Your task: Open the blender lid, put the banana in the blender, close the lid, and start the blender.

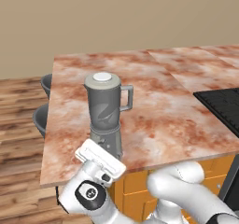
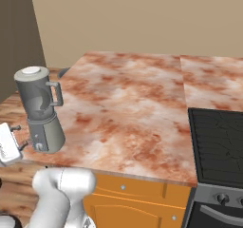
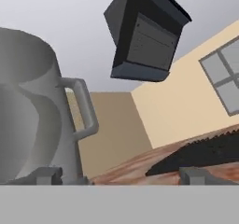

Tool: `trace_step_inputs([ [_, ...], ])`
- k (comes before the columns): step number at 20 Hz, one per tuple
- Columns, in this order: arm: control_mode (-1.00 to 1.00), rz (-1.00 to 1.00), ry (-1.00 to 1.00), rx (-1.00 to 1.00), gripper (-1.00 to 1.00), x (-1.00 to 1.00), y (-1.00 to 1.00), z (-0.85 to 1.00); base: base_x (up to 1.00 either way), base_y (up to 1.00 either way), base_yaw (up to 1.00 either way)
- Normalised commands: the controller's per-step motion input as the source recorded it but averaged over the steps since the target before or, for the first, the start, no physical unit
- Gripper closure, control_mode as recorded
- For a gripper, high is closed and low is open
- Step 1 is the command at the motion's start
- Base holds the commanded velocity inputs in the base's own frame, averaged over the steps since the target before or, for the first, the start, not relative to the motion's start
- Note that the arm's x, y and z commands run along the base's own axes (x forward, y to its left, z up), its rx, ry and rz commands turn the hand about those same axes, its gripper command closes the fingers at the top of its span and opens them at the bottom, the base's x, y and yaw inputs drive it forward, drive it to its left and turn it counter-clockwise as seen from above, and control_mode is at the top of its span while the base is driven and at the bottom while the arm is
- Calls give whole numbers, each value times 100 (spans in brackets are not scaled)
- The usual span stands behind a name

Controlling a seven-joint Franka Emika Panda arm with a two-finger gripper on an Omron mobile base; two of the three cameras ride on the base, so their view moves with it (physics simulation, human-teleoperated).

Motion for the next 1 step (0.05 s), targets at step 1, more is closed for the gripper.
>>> trace_step_inputs([
  [1,-100,0,-3,0,-100,-39,1,40,0,0,0],
])
